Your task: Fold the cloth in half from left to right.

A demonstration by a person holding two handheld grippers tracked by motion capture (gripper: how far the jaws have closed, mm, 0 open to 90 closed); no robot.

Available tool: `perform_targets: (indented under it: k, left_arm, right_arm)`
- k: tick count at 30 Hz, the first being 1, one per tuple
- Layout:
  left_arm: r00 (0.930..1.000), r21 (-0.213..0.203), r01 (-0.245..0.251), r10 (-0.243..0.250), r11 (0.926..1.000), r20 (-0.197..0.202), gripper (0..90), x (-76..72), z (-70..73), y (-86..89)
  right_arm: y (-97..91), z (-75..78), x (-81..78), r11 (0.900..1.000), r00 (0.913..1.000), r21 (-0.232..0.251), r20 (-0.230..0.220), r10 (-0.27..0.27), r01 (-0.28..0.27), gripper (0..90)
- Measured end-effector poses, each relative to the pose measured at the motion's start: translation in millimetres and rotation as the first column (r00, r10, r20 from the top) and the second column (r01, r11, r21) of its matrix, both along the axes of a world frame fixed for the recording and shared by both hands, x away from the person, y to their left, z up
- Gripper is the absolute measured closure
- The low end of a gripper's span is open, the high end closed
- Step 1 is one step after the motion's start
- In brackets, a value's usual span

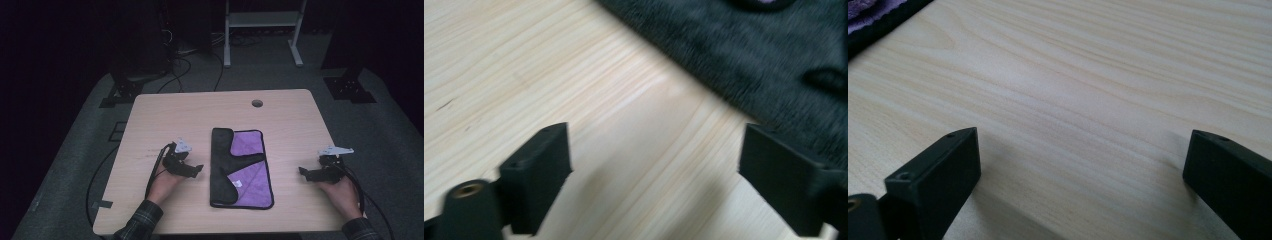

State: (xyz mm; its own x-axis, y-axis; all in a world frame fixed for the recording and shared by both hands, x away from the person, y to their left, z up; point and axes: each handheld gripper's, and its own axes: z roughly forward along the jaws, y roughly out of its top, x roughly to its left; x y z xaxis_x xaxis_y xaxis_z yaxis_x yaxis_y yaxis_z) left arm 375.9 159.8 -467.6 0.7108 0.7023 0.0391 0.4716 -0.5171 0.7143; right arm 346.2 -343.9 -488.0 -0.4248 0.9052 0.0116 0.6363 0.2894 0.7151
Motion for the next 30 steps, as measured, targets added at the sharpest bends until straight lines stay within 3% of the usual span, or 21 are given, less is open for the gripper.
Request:
perform_targets:
  k: [6, 11, 14, 18, 24, 30]
  left_arm:
    - [0.9991, 0.014, 0.039, -0.038, 0.9992, -0.02, 3.2, -4.8, -6.8, 10.4]
    - [0.9961, 0.048, 0.079, -0.077, 0.9957, -0.042, 0.3, -6.3, -9.5, 14.1]
    - [0.9942, 0.03, 0.092, -0.09, 0.9953, -0.059, 0.0, -5.5, -11.2, 17.3]
    - [0.9937, -0.005, 0.11, -0.11, 0.9939, -0.021, 0.0, -8.4, -15.3, 22.5]
    - [0.997, -0.011, 0.075, -0.075, 0.9971, -0.02, 0.0, -9.2, -15.6, 25.9]
    - [0.9978, -0.012, 0.064, -0.065, 0.9978, -0.018, 0.0, -9.3, -15.7, 26.7]
  right_arm:
    - [0.6, 1.9, 1.8, 1.0, 0.9998, -0.009, -0.019, 0.002, -0.002, 1.6]
    - [4.2, 4.6, 2.8, 0.9993, 0.9989, -0.017, -0.033, 0.034, -0.034, 1.9]
    - [6.8, 8.7, 2.1, 0.9989, 0.9984, 0.0, -0.032, 0.046, -0.046, 1.9]
    - [13.9, 13.7, 2.6, 0.998, 0.9974, 0.024, -0.041, 0.059, -0.058, 1.6]
    - [29.5, 26.8, 2.2, 0.9963, 0.9988, 0.072, 0.015, 0.046, -0.047, 0.9]
    - [41.7, 41.6, 2.3, 0.9883, 0.9914, 0.105, 0.082, 0.102, -0.11, 0.9]
